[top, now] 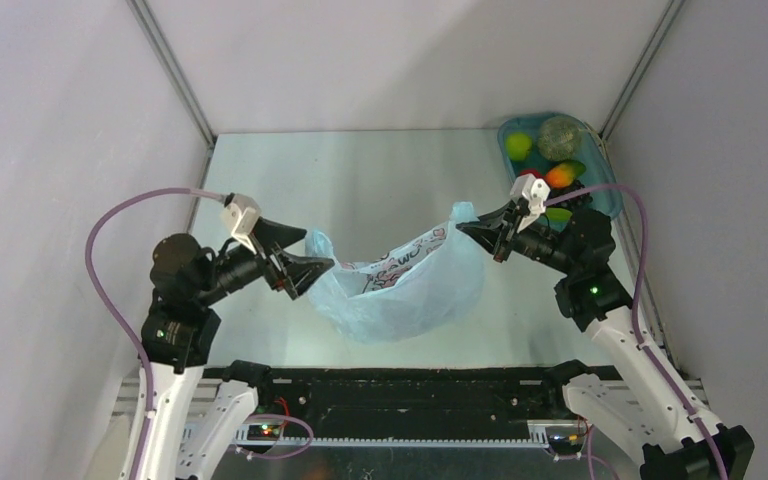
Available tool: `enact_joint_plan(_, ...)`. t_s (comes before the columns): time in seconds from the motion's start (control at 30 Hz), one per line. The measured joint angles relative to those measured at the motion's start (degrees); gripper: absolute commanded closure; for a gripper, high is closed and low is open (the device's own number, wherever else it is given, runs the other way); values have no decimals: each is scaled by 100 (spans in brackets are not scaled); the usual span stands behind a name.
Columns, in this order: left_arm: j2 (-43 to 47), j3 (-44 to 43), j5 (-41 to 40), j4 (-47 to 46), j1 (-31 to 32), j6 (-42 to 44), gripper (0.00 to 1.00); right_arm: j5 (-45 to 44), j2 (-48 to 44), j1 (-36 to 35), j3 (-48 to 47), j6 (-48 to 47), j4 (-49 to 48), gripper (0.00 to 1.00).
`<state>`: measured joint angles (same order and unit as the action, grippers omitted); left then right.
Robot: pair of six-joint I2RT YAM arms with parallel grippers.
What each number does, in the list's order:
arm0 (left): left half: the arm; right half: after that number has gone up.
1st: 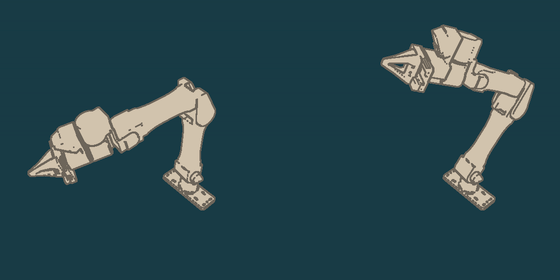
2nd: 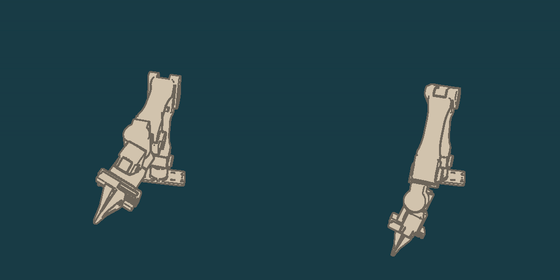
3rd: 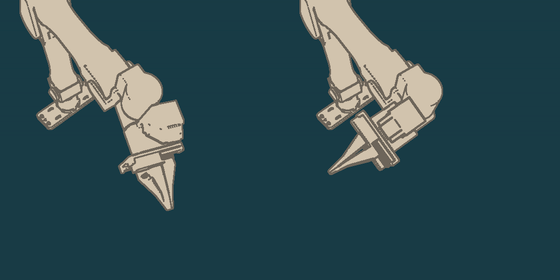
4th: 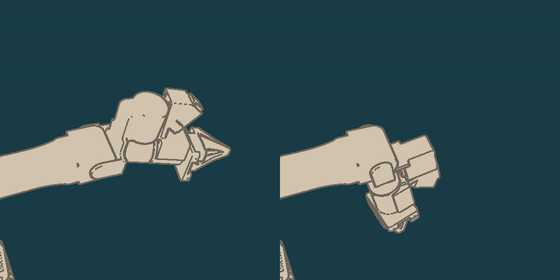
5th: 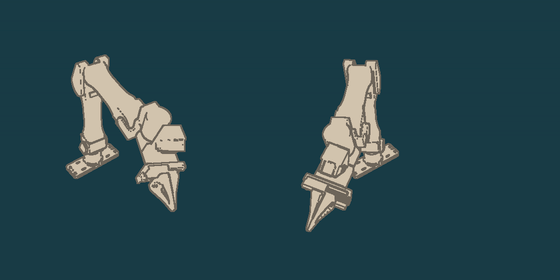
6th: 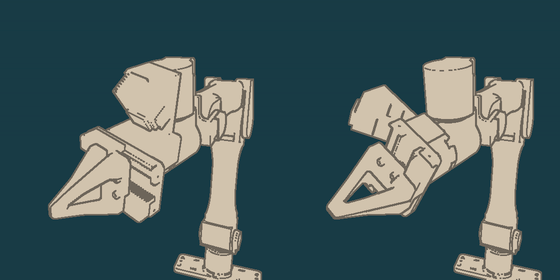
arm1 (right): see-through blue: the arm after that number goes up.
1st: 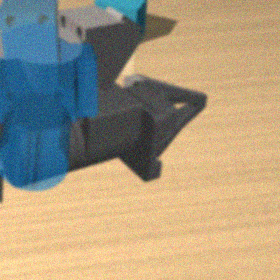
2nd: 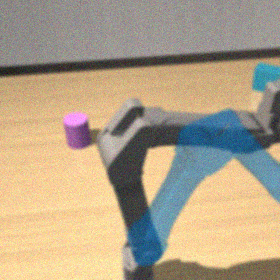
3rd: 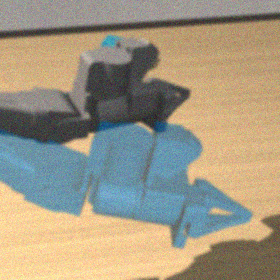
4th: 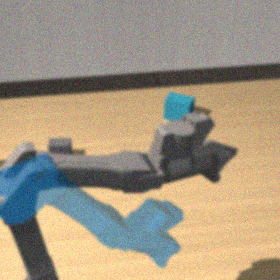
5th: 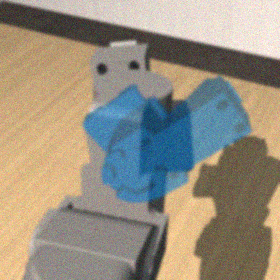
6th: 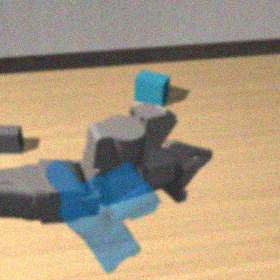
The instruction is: Place the fake fruits into the plastic bag and tie a complex knot
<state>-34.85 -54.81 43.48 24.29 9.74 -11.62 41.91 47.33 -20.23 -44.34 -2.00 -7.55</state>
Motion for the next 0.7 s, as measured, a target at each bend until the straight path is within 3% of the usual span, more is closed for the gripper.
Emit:
enact_joint_plan(0.2,450,415,219,-181,-28,-223,2,44,2,59,0,11,-2,100)
enact_joint_plan(0.47,608,876,212,-382,-31,-466,24,103,13,66,0,50,-7,100)
enact_joint_plan(0.7,195,918,487,-990,-35,-763,59,212,13,74,0,50,0,100)
